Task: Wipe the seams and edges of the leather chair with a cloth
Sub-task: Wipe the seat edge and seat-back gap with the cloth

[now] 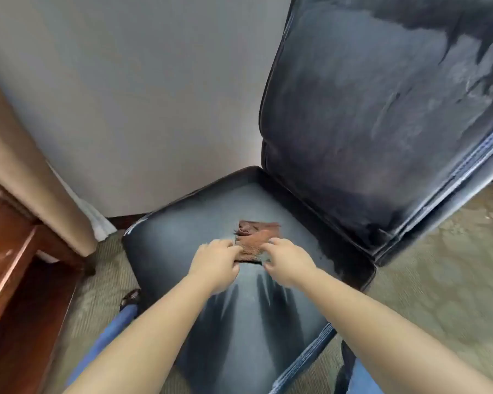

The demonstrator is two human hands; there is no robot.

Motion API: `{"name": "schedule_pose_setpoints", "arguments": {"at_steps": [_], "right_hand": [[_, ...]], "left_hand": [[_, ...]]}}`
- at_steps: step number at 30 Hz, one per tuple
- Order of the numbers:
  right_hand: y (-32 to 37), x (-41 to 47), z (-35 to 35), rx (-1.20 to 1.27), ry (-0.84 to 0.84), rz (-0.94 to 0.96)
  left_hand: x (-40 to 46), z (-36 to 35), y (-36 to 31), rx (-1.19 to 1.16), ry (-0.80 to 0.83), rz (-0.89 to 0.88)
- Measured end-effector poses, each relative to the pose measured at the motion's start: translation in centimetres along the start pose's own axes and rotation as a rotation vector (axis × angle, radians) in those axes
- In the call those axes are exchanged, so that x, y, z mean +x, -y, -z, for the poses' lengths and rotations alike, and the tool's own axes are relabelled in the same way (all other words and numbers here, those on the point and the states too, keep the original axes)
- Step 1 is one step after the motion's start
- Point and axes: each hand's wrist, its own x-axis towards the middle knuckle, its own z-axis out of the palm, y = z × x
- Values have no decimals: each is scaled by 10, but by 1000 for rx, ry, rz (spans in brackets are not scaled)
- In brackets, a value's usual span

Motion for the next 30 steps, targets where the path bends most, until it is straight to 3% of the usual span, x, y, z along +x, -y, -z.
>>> {"name": "schedule_pose_setpoints", "arguments": {"at_steps": [7,12,21,30], "right_hand": [[-14,23,-29,19,21,-10],[-18,32,-42,-48,-93,32],[-4,1,-39,-55,-92,30],[13,-51,-45,110,97,35]], "left_hand": [[35,-36,4,-56,78,-24],[48,-42,5,49,36,-48],[22,-53,9,76,-138,-140],[-46,-41,-8,-142,203,33]]}}
